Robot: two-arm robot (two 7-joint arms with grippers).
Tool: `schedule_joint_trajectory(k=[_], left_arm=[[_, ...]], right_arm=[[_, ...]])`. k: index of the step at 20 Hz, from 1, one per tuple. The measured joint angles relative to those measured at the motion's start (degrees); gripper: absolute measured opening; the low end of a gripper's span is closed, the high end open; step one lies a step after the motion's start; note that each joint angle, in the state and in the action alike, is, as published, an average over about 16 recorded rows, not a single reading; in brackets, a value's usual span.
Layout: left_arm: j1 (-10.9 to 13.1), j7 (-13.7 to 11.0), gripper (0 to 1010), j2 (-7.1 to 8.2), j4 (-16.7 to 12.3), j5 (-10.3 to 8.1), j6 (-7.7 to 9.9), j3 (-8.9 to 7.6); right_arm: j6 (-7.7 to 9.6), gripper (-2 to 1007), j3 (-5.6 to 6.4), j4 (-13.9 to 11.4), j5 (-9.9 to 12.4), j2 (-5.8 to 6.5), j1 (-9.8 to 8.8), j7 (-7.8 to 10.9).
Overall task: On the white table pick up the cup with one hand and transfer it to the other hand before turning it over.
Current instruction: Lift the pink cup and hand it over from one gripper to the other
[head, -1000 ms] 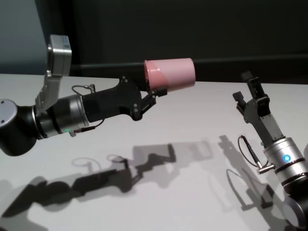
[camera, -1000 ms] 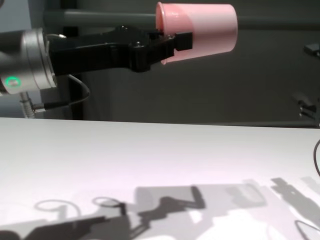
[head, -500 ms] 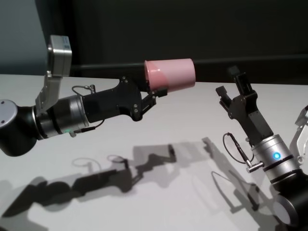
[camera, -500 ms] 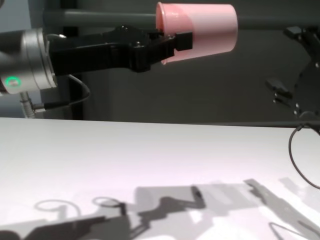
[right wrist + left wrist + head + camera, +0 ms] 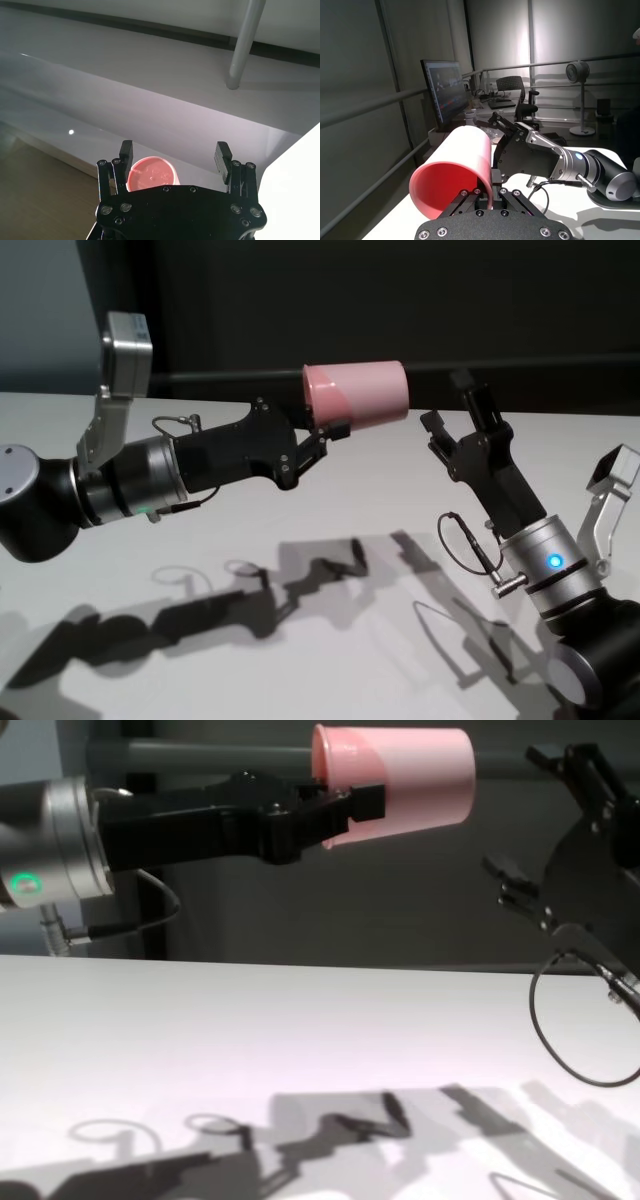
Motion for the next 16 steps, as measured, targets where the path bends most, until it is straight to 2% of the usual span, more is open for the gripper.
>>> schedule_joint_trajectory(k=[16], left_arm=[[0.0, 0.0, 51, 0.00, 0.0, 0.00, 0.00, 0.00]], right_arm=[[0.12, 1002, -4.24, -0.6, 0.9, 1.25, 0.13, 2.56]])
